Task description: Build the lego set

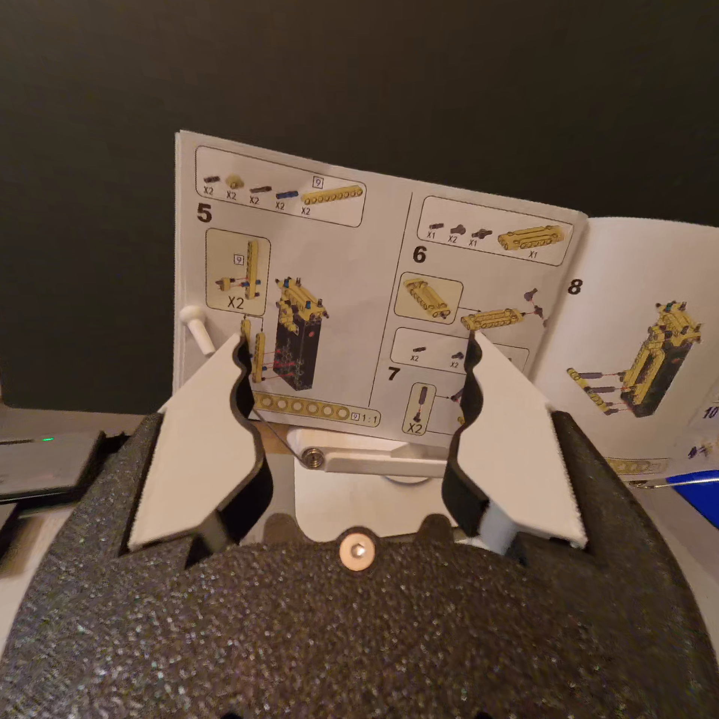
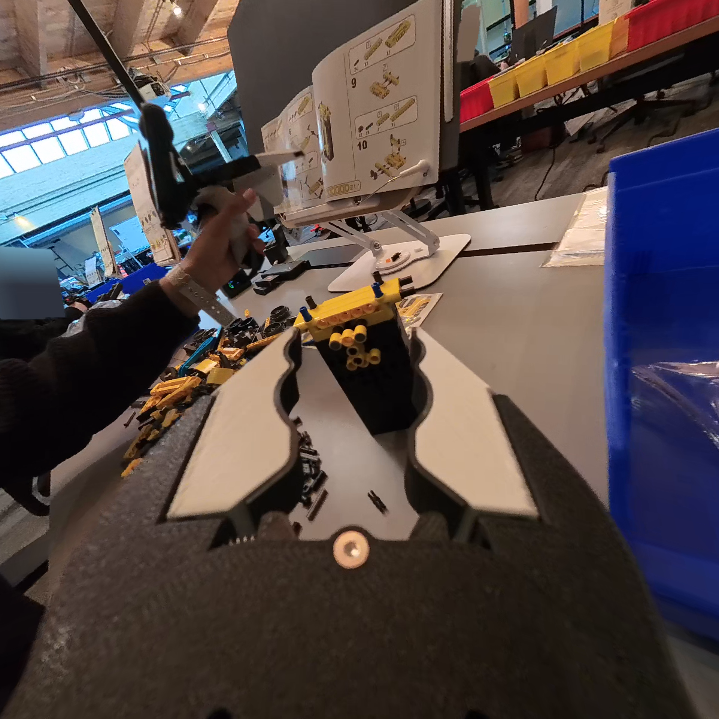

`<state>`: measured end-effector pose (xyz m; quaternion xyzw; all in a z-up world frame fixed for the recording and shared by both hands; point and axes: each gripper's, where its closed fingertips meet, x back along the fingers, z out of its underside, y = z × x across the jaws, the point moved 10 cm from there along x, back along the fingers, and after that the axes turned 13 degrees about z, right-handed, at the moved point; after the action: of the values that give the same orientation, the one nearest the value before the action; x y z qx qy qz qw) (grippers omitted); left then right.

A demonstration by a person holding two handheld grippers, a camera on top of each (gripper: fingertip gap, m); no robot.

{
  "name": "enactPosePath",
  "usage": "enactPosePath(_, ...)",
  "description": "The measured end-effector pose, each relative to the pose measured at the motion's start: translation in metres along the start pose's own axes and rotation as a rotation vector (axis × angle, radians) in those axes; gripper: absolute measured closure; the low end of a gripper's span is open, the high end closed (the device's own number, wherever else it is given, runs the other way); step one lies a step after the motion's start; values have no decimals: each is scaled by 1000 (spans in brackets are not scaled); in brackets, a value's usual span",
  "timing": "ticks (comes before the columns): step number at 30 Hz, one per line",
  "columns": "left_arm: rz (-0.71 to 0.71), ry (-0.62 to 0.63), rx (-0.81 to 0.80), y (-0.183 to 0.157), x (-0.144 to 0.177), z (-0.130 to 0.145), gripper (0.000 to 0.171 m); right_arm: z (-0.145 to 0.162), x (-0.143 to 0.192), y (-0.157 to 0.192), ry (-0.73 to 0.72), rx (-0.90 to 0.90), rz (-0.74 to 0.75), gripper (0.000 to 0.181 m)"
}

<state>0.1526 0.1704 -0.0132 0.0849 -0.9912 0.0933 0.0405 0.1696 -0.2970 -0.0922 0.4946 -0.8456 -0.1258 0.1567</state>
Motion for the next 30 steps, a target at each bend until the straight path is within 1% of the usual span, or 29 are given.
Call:
enactPosePath(6,24,-45,-48,6,-5,4,62,-1,1,-1,-3,-31,-19,126)
enactPosePath(9,18,-43,-62,7,-8,4,63,-1,2,-3,-8,-53,-30,127)
enactPosePath(11,19,-34,-69,6,-9,3,67,-2,2,-4,-9,-69,-37,127)
enactPosePath(12,28,-31,-74,5,-10,3,73,-2,2,-4,-9,-78,-41,127)
enactPosePath(14,53,-36,-90,-1,-10,3,92,-2,3,-6,-10,-97,-49,127)
enactPosePath(16,72,-37,-104,-6,-11,4,107,-2,3,-6,-13,-113,-58,127)
enactPosePath(20,98,-34,-112,-10,-12,3,121,-3,4,-7,-20,-133,-72,127)
enactPosePath(21,107,-34,-116,-10,-12,4,128,-3,5,-7,-21,-133,-72,127)
enactPosePath(22,114,-25,-124,-11,-12,4,149,-3,5,-7,-21,-132,-70,127)
enactPosePath(23,119,-24,-130,-11,-12,6,166,-3,5,-7,-21,-131,-69,127)
enactPosePath(24,116,-27,-138,-12,-12,7,171,-3,5,-7,-21,-131,-69,127)
enactPosePath(27,126,-10,-139,-13,-11,6,171,-3,4,-8,-18,-131,-66,127)
enactPosePath(30,248,26,-41,-17,1,2,171,-2,3,-8,-25,-94,-35,127)
